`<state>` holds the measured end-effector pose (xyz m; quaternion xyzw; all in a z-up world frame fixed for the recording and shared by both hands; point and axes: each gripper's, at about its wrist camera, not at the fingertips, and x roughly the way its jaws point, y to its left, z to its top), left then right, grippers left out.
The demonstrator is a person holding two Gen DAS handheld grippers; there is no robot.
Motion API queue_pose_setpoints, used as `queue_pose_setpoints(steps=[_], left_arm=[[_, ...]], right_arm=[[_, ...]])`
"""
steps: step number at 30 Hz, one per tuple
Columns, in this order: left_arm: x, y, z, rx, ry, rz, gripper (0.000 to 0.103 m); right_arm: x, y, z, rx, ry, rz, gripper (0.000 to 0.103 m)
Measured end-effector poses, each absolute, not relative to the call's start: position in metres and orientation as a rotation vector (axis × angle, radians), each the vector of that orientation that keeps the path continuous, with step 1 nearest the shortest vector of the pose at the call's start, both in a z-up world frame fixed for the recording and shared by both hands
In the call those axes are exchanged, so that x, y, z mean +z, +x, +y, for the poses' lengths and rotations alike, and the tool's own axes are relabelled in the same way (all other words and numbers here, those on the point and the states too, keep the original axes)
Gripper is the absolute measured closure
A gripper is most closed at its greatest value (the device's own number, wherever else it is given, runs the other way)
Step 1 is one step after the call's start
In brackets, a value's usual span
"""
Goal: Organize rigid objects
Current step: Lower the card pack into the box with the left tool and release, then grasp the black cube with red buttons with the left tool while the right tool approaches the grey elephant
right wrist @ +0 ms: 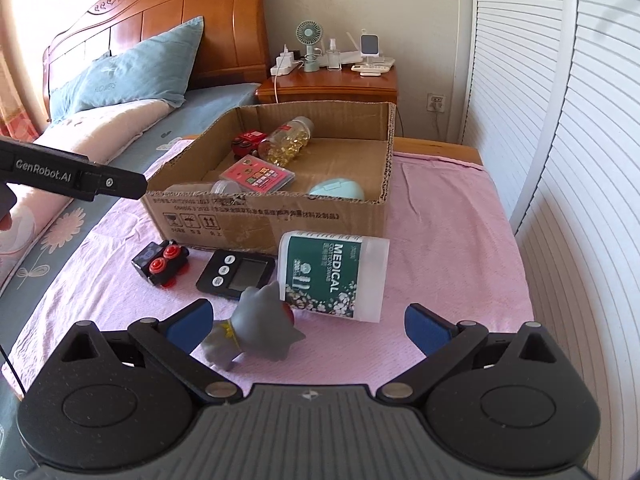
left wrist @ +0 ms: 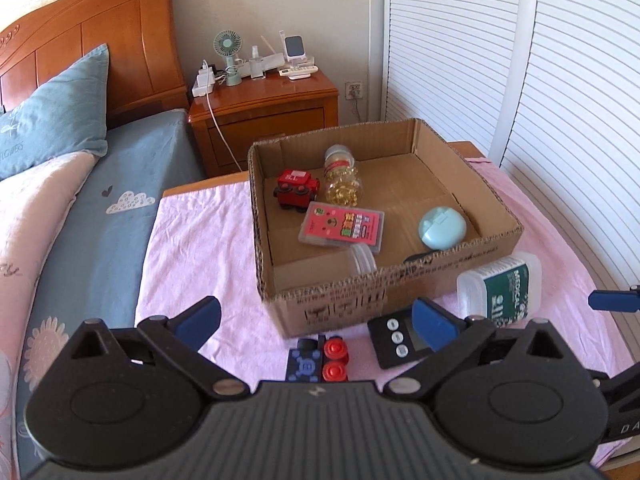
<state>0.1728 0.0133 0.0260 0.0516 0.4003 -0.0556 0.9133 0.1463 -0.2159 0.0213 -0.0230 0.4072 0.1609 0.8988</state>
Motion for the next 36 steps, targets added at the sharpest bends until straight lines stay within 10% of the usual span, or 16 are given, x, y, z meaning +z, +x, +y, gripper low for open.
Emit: queue_pose_setpoints(steps=[36], left_arm=[[-0.073, 0.159, 0.011, -0.290, 0.017, 0.906, 0.002]], right_arm=[[-0.011, 0.145, -0.212, 0.347, -0.069, 0.918, 0.000]])
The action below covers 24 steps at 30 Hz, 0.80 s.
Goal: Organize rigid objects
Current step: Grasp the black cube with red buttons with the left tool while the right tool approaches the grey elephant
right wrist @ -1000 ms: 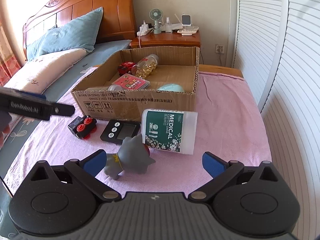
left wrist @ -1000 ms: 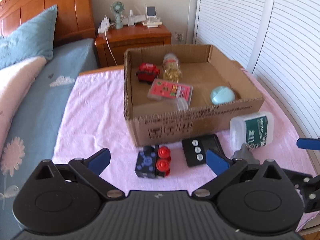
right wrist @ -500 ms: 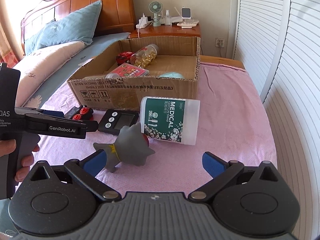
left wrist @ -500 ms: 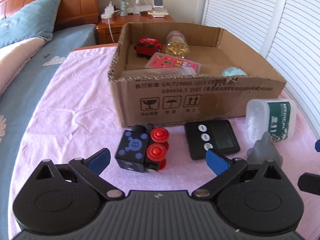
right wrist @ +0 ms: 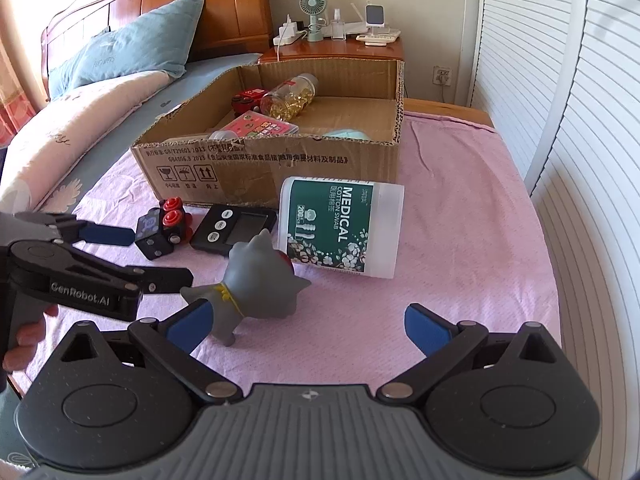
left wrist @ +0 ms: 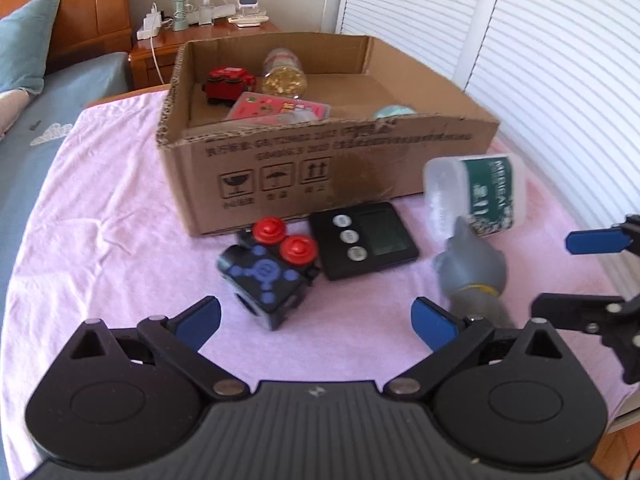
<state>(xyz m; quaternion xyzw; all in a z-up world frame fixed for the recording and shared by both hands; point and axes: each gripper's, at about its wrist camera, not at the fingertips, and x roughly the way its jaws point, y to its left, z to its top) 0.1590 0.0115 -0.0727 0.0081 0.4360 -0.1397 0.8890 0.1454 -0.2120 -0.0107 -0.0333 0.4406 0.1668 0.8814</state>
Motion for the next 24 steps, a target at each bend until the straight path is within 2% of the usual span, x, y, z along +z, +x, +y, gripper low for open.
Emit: queue_pose_setpoints(steps=[9, 16, 19, 24], left_arm=[[-0.084, 0.164, 0.022, -0.277, 0.116, 0.909, 0.002], [-0.087, 0.177, 0.027, -0.339, 0.141, 0.866, 0.003], [-0.087, 0.182, 0.026, -0.365, 0.151, 0.851, 0.007], [-0.084, 0.184, 0.021, -0.418, 0.169, 0.830, 0.023]], right_arm=[[-0.045, 0.140, -0.201, 0.427, -0.200, 0.976, 0.000], [-0.052, 0.135, -0.192, 0.426, -0.247, 0.937, 0.000], [-0.052, 0.135, -0.192, 0.427, -0.245, 0.927, 0.000], [-0.053, 0.134, -0.193, 0.429, -0.242, 0.913, 0.000]])
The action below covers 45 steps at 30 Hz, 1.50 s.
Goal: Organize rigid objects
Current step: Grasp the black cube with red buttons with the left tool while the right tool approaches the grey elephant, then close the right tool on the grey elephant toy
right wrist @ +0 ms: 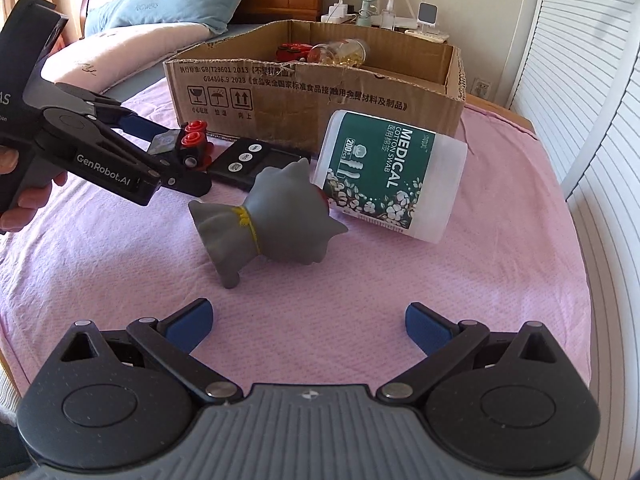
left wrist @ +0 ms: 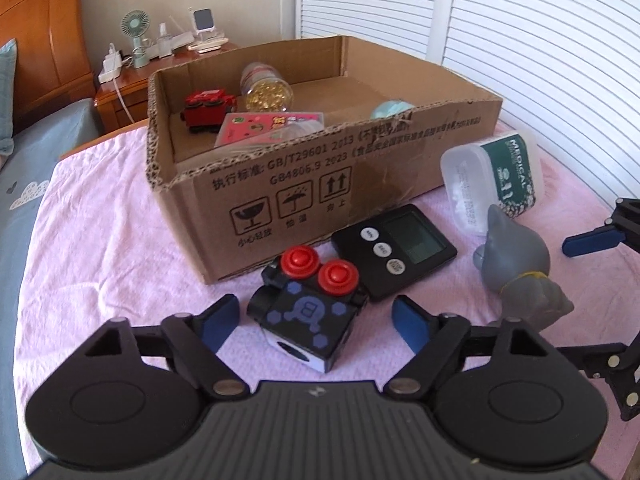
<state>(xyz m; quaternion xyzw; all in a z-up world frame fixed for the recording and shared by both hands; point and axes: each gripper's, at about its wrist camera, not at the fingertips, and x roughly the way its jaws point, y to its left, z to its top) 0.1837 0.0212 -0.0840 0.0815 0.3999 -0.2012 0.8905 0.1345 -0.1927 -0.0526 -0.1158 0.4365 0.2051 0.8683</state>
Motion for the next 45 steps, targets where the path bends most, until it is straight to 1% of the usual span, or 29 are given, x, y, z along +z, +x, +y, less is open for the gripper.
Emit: queue_pose_setpoints(steps=[3, 5, 8, 11, 12, 13, 14, 15, 16, 17, 28, 34, 39, 45], left_arm=[[-0.083, 0.180, 0.018, -0.436, 0.179, 0.837, 0.023], [-0.083, 0.173, 0.015, -0.453, 0.183, 0.844, 0.026], [-0.083, 0.162, 0.012, -0.462, 0.197, 0.838, 0.026], [-0.083, 0.165, 0.013, -0.423, 0.159, 0.836, 0.028], [-0.083, 0.167, 0.014, -0.406, 0.144, 0.831, 0.030], [-0.083, 0.168, 0.014, -0.392, 0.133, 0.827, 0.035], [-0.083, 0.170, 0.014, -0.379, 0.124, 0.824, 0.041], [-0.082, 0.171, 0.013, -0.362, 0.120, 0.820, 0.045], [-0.082, 0.172, 0.013, -0.347, 0.124, 0.818, 0.053], [-0.081, 0.172, 0.013, -0.334, 0.120, 0.821, 0.053], [-0.079, 0.144, 0.030, -0.230, 0.033, 0.832, 0.053], [-0.079, 0.139, 0.037, -0.216, -0.015, 0.828, 0.053], [-0.080, 0.138, 0.038, -0.216, -0.020, 0.826, 0.053], [-0.080, 0.137, 0.037, -0.211, -0.021, 0.825, 0.053]], right_arm=[[-0.053, 0.135, -0.192, 0.428, -0.242, 0.913, 0.000], [-0.052, 0.134, -0.193, 0.427, -0.242, 0.912, 0.000], [-0.053, 0.133, -0.193, 0.427, -0.240, 0.907, 0.000], [-0.053, 0.132, -0.193, 0.428, -0.239, 0.901, 0.000], [-0.053, 0.132, -0.193, 0.428, -0.239, 0.900, 0.000], [-0.053, 0.132, -0.193, 0.428, -0.239, 0.897, 0.000], [-0.054, 0.131, -0.194, 0.428, -0.237, 0.893, 0.000], [-0.054, 0.130, -0.194, 0.429, -0.236, 0.888, 0.000], [-0.054, 0.129, -0.195, 0.432, -0.236, 0.882, 0.000], [-0.055, 0.129, -0.195, 0.436, -0.236, 0.874, 0.000], [-0.059, 0.142, -0.180, 0.579, -0.279, 0.817, 0.000], [-0.059, 0.158, -0.161, 0.633, -0.304, 0.821, 0.000], [-0.055, 0.148, -0.156, 0.661, -0.341, 0.860, 0.000], [-0.056, 0.133, -0.162, 0.665, -0.330, 0.849, 0.000]])
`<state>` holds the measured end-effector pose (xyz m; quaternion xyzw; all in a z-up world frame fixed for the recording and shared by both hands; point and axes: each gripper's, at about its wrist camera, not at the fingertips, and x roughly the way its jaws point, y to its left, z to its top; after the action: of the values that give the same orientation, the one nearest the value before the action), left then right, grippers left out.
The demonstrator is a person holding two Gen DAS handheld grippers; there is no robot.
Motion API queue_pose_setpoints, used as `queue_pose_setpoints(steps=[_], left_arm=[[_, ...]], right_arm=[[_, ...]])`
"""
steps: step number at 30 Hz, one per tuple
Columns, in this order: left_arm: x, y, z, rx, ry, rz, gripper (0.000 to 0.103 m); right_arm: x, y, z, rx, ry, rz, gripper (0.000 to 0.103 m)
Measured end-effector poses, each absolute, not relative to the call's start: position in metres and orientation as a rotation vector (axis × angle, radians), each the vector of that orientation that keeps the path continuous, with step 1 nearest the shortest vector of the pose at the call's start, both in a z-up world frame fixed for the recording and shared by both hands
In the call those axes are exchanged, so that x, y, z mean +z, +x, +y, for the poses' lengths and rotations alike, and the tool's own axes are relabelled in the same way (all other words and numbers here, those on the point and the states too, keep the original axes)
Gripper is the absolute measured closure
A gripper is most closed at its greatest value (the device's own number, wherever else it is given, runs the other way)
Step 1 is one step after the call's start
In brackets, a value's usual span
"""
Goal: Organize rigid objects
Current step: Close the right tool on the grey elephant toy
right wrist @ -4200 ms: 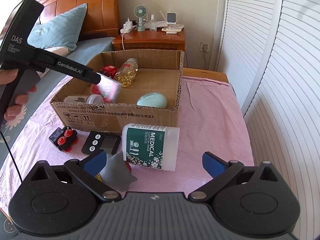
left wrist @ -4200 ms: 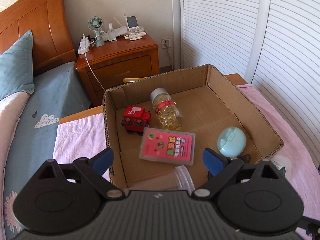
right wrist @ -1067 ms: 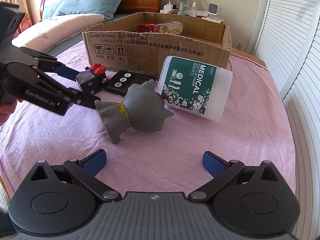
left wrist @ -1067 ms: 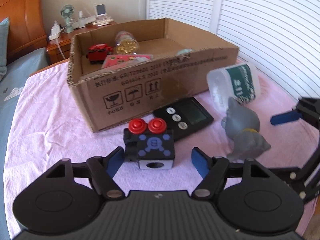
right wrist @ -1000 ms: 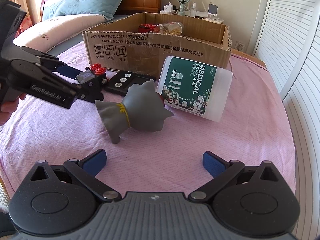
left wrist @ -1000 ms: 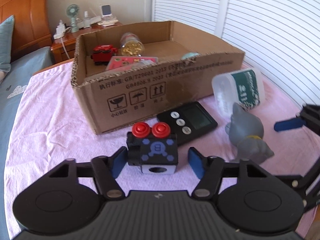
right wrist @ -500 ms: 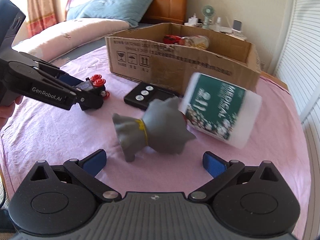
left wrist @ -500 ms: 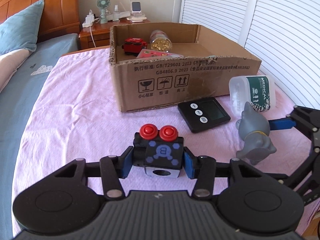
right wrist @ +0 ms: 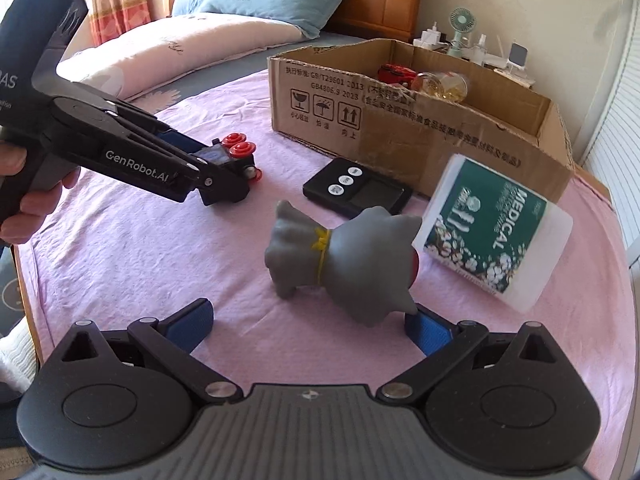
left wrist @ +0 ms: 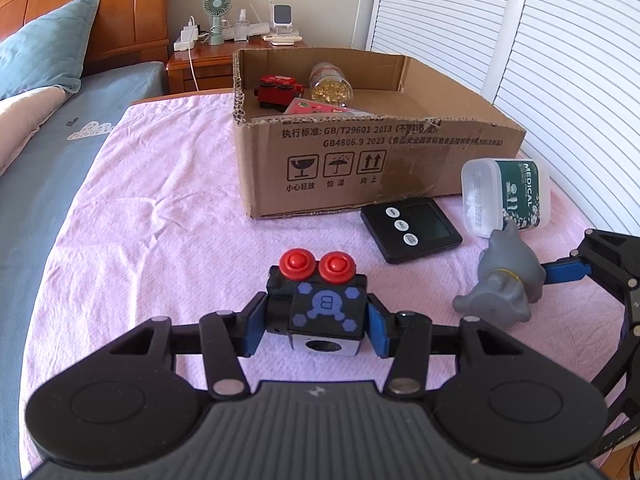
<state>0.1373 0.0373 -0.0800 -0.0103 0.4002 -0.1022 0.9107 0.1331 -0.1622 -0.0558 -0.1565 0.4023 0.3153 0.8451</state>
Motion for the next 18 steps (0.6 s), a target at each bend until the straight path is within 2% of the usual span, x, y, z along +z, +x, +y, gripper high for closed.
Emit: queue_pose_setpoints(steps=[14, 18], left_arm=[[-0.0798, 0.1363, 0.0384, -0.209, -0.040, 0.821, 0.053], [-0.0793, 0.1358, 0.0382, -0.208, -0.042, 0.821, 0.053]], right_arm=[[-0.0643, 0.1312, -0.1639, 0.591, -0.255, 0.753, 0.000], [-0.0590, 0.1345, -0.1624, 0.586, -0.270, 0.804, 0.000]])
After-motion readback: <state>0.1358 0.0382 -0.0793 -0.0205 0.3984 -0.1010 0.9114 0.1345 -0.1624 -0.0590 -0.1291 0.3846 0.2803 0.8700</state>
